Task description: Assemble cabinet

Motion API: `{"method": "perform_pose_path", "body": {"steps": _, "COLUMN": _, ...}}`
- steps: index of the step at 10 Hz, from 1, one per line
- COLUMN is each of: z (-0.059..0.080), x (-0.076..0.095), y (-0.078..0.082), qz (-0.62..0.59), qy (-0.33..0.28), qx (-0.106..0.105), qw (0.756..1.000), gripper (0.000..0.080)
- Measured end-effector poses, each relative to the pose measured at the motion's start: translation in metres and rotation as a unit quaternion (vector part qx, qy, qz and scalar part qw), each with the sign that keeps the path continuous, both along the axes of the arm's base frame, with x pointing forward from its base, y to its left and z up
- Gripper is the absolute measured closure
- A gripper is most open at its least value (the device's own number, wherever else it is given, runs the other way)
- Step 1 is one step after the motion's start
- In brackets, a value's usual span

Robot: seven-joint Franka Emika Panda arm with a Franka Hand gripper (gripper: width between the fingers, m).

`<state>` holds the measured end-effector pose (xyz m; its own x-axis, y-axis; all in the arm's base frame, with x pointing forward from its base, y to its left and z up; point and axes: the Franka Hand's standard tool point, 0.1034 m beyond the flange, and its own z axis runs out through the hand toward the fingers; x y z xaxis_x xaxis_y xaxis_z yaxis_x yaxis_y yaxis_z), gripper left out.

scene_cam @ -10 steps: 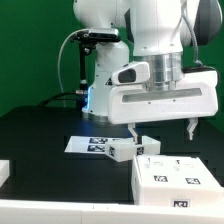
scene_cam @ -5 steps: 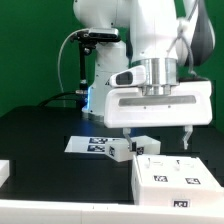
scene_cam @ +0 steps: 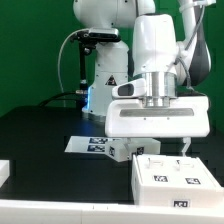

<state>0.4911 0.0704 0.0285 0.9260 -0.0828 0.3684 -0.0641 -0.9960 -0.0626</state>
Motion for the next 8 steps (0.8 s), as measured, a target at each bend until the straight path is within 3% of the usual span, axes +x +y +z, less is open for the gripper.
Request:
{"method": "perform_pose_path", "body": {"steps": 1, "z": -0.004, "x": 0.002, "y": -0.006, "qz": -0.001, "qy": 0.001, "qx": -0.002, "qw": 1.000, "gripper": 0.0003}}
{"method": "perform_pose_path", "body": {"steps": 2, "z": -0.012, "x": 0.000, "y": -0.001, "qz": 0.002, "qy": 0.007, "qx": -0.002, "qw": 1.000, "gripper": 0.0003}}
{"method": "perform_pose_path", "body": {"steps": 6, "z": -0.007, "x": 0.019, "y": 0.017, "qz": 0.013, "qy": -0.005, "qx": 0.004, "qw": 1.000, "gripper": 0.0003}}
{"method": "perform_pose_path", "body": {"steps": 8, "z": -0.013, "x": 0.023, "y": 0.014, "qz": 0.013, "qy": -0.004, "qx": 0.002, "qw": 1.000, "gripper": 0.0004}}
